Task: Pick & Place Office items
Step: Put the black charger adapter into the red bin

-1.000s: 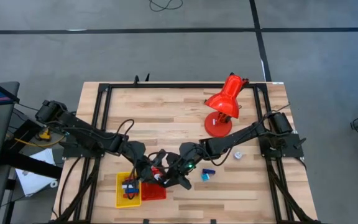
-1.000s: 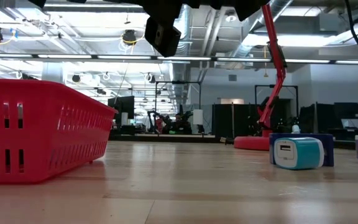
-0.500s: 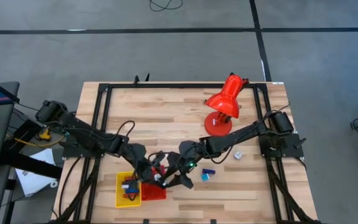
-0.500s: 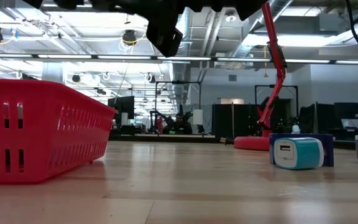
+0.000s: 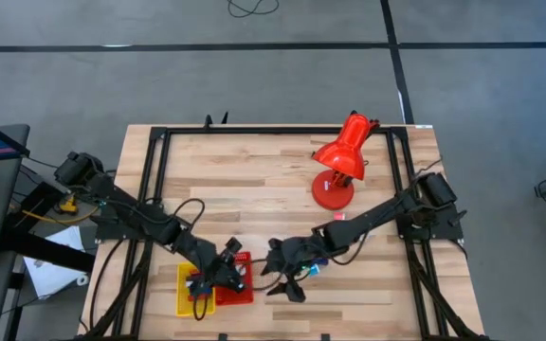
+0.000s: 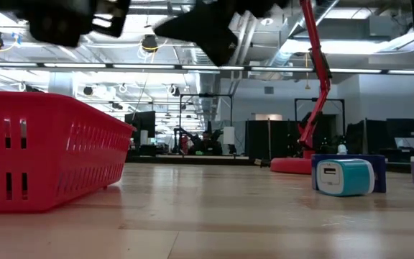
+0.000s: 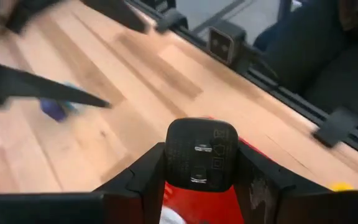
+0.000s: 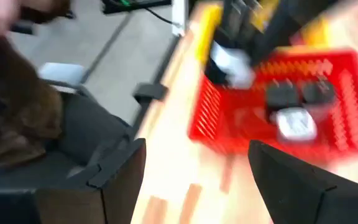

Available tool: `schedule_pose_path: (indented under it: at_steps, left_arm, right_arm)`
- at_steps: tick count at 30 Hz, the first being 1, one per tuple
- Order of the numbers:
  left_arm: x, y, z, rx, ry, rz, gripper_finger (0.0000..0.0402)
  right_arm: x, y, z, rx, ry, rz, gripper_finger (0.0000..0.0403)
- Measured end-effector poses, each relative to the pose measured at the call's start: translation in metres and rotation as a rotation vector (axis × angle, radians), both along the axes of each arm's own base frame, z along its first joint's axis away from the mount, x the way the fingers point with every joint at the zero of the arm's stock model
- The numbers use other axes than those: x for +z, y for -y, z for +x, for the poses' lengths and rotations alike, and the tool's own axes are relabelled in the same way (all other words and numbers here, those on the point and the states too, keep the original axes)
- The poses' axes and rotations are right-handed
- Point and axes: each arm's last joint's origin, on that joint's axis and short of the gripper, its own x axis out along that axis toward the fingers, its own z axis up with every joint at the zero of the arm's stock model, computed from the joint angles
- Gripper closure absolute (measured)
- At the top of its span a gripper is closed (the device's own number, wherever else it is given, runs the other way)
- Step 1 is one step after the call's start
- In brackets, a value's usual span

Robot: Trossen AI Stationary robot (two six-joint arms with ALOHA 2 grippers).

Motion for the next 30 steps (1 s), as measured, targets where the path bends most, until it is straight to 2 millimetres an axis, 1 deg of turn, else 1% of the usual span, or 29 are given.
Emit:
schedule_pose_path:
  at_steps: [3, 5, 9, 12, 15, 21, 26, 30]
  left_arm:
    - [0.000, 0.008, -0.005, -0.012, -0.017, -0.017, 0.0256]
    - [-0.001, 0.008, -0.006, 0.002, -0.037, -0.033, 0.0256]
    - [-0.003, 0.007, -0.007, 0.025, -0.074, -0.032, 0.0256]
    - [-0.008, 0.012, -0.009, 0.006, -0.096, -0.012, 0.0256]
    - [-0.019, 0.017, -0.008, -0.022, -0.122, 0.025, 0.0256]
    - [-0.041, 0.020, -0.003, -0.036, -0.187, 0.092, 0.0256]
    - [-0.046, 0.018, -0.005, -0.070, -0.208, 0.149, 0.0252]
    - [-0.043, 0.019, -0.006, -0.112, -0.220, 0.206, 0.0256]
  right_arm:
    - [-0.002, -0.003, -0.010, -0.060, 0.028, 0.007, 0.0127]
    - [0.000, -0.003, -0.013, -0.104, 0.063, 0.028, 0.0127]
    - [-0.011, -0.003, -0.021, -0.166, 0.034, 0.037, 0.0127]
    - [-0.014, -0.002, -0.022, -0.194, 0.021, 0.055, 0.0127]
    - [-0.019, 0.001, -0.024, -0.232, 0.008, 0.048, 0.0127]
    - [-0.018, 0.007, -0.021, -0.272, 0.021, 0.062, 0.0127]
    - [-0.018, 0.009, -0.020, -0.281, 0.028, 0.066, 0.0126]
    - [-0.017, 0.014, -0.018, -0.295, 0.032, 0.068, 0.0127]
